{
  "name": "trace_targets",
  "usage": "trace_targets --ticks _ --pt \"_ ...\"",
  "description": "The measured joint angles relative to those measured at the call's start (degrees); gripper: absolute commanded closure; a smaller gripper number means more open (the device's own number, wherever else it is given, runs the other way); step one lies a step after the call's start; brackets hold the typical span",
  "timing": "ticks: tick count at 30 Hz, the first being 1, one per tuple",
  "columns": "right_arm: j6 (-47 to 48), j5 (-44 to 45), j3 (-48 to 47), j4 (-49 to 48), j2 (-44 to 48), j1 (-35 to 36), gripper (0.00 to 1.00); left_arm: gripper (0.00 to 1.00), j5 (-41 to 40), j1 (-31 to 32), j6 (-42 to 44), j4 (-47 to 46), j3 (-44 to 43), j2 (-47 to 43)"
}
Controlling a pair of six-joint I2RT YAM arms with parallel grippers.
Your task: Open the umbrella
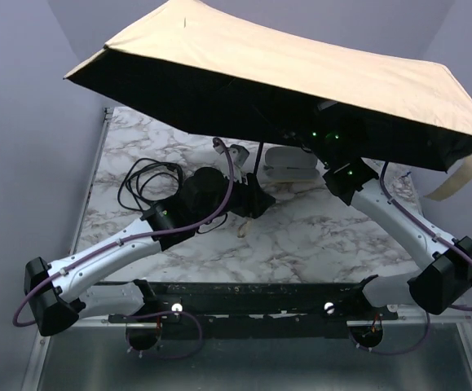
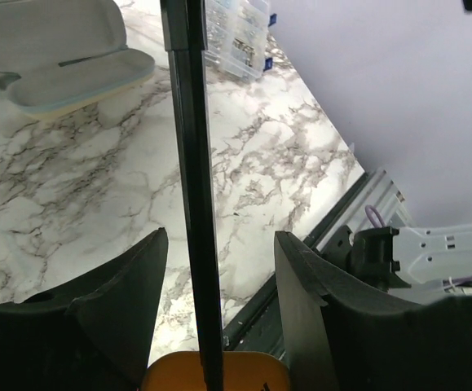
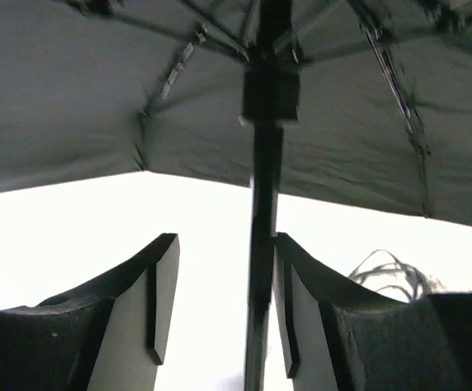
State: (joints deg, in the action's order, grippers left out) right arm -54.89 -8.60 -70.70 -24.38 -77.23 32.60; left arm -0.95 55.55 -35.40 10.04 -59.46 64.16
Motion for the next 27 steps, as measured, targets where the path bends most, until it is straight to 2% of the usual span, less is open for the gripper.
trace_targets --ticks 2,7,9,10,11,12,13,15,17,20,27 --pt "0.63 -0.79 1.18 1.53 0.0 0.02 0.6 1.0 -0.81 -0.09 -0.37 0.07 0.04 -0.02" --pt "1.64 -2.27 2.82 3.39 -0.24 0.2 0.91 1.0 -2.64 -0.22 -1.03 -0.24 1.62 -0.66" --pt "1.66 -2.32 2.84 3.69 -0.72 0.44 0.99 1.0 -3.34 -0.22 -1.14 -0.46 2.32 -0.92" --pt "1.81 -2.29 2.84 3.78 -1.01 0.61 0.99 1.0 -3.65 -0.22 -1.31 -0.5 2.75 -1.01" --pt "2.14 -2.29 2.84 3.8 -1.25 0.81 0.99 0.96 -3.8 -0.22 -1.36 -0.5 2.99 -1.05" --pt "2.6 -2.19 2.84 3.87 -1.64 1.14 0.99 0.83 -4.02 -0.22 -1.49 -0.46 3.34 -1.2" --pt "3.04 -2.14 2.8 3.85 -1.99 1.4 0.99 0.62 -4.13 -0.22 -1.55 -0.39 3.63 -1.33" --pt "4.17 -1.9 2.32 3.96 -2.73 2.21 0.99 0.28 -4.66 -0.22 -1.57 0.66 4.02 -1.84" --pt "6.05 -1.51 0.85 4.37 -3.78 3.67 0.99 0.12 -5.33 -0.28 -1.38 2.25 4.22 -2.62" --pt "10.1 -1.6 -1.03 4.81 -5.46 5.88 0.99 0.02 -7.93 -0.33 -0.2 3.45 4.66 -6.32" --pt "17.25 -1.99 -6.21 4.81 -12.31 11.17 0.99 0.01 -14.51 -0.42 1.27 8.44 6.56 -20.09"
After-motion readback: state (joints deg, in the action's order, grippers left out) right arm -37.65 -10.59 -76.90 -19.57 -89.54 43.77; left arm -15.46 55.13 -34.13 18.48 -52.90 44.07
